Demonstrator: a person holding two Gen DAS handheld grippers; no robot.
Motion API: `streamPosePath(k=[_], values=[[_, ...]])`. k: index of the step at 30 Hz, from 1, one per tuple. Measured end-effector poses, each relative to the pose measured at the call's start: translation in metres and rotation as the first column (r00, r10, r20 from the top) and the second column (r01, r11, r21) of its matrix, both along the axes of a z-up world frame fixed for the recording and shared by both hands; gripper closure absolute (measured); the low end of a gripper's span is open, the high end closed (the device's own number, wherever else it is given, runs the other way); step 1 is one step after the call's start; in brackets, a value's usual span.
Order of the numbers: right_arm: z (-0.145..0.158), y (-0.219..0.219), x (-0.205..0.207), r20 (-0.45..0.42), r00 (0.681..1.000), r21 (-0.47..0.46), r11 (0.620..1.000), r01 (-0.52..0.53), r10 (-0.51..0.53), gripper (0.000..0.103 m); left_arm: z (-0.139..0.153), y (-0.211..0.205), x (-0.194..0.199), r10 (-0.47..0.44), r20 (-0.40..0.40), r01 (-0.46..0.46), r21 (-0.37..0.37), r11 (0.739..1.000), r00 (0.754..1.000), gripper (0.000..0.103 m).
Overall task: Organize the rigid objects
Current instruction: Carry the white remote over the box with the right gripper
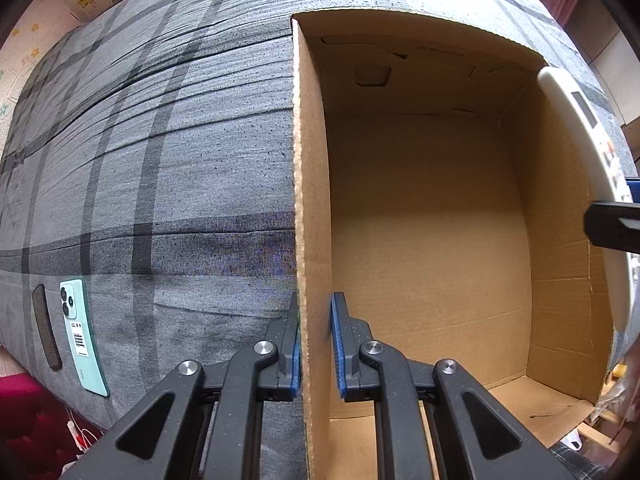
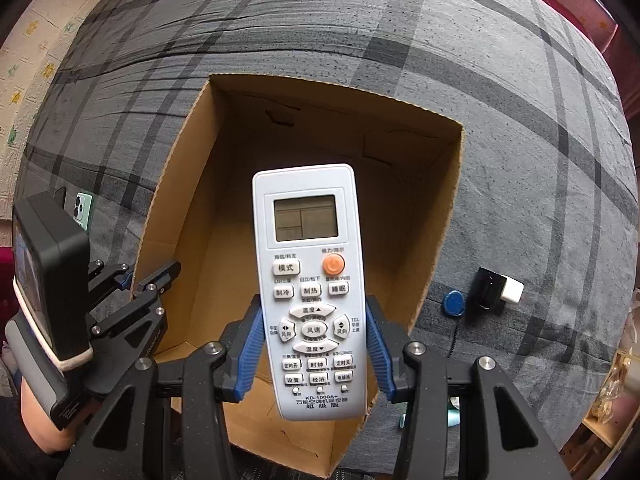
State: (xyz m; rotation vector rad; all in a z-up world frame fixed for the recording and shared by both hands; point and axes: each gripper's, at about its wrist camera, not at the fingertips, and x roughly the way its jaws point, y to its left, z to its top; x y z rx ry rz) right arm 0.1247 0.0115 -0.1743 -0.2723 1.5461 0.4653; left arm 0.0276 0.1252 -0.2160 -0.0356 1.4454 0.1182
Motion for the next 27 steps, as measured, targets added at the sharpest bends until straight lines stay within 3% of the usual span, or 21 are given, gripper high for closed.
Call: streamPosePath(k=[19, 27], values=[[-0.104, 0.043, 0.034, -0.110, 0.994, -0.030, 0.999, -0.018, 0.014, 0.052, -0.002, 0.002, 0.001, 0.028, -0.004, -0.028, -0.004, 1.000, 1.000, 0.090], [-0.120, 0.048, 0.038, -0.127, 0.992, -0.033, 0.999, -0.022, 0.018, 0.052, -0.003, 0.002, 0.002, 0.034, -0.005, -0.034, 0.000, 0.999, 0.999, 0.090]])
